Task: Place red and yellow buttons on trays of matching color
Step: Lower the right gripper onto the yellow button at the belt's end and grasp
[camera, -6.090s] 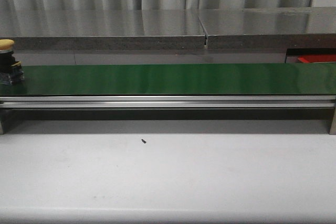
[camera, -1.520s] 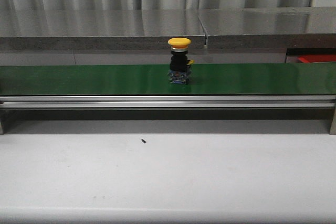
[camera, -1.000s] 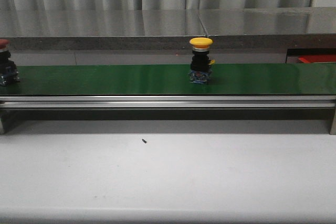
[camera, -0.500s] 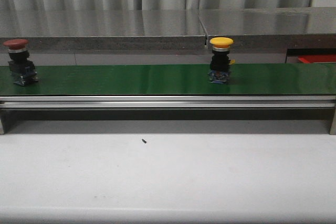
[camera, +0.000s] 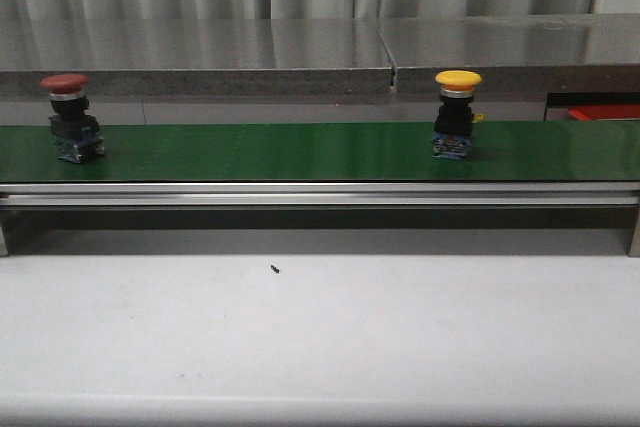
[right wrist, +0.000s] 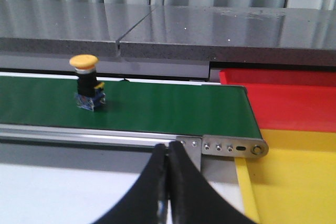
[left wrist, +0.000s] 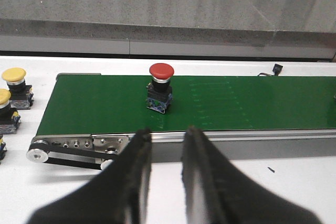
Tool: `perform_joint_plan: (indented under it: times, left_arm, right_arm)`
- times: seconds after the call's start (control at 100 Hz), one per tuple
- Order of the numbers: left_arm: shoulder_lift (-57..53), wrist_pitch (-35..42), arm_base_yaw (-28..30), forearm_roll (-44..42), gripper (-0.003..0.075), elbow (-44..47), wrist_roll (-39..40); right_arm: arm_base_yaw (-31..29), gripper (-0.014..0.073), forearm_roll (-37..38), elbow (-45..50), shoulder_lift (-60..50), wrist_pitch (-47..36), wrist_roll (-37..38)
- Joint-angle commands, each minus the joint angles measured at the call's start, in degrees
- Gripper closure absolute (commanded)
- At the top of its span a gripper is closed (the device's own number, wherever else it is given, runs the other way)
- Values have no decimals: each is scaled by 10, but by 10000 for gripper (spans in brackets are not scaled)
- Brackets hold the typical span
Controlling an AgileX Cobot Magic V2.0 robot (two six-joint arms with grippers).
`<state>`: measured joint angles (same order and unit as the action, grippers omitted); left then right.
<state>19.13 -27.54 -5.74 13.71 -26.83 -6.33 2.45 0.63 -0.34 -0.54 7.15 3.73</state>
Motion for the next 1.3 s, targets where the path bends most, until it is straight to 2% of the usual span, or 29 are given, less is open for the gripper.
perform_joint_plan:
  times: [0.0,0.15,0.27,0.34,0.54,0.84,0.89,0.96,1.03,1.1,1.15,1.18,1.29]
  left_arm:
    - [-6,57,-3,11,737,-8,1]
    - [-7,61,-3,11,739,-7,1]
    - [-7,62,-3,11,739,-7,1]
    - [-7,62,-3,11,739,-7,1]
    - [-7,62,-3,11,739,-6,1]
    - [-7,62,-3,11,739,-6,1]
    - [-7,62,-3,11,739,-6,1]
    - [-7,62,-3,11,739,-6,1]
    - [-7,62,-3,11,739,-6,1]
    - [-7,62,-3,11,739,-6,1]
    - [-7,62,-3,11,739,-6,1]
    - [-7,62,-3,11,739,-6,1]
    - [-7,62,-3,11,739,-6,1]
  right_arm:
    - [1,661,-36,-51,13,-17,-3]
    - [1,661,-46,-147,102,114,-3]
    - [1,661,-46,-243,211,240,-3]
    - [1,661,-46,-300,277,284,-3]
    - [1,661,-48,-408,427,288,-3]
    - [1,644,-49,-453,558,284,-3]
    - [1,597,-57,-453,569,286,-3]
    - [1,471,-64,-453,578,287,-3]
    - [1,285,-67,-453,580,284,-3]
    - [1,63,-67,-453,580,278,-3]
    - [1,-49,-67,-453,580,271,-3]
    - [1,-74,-67,-453,580,265,-3]
    - [1,-41,-66,-470,589,265,-3]
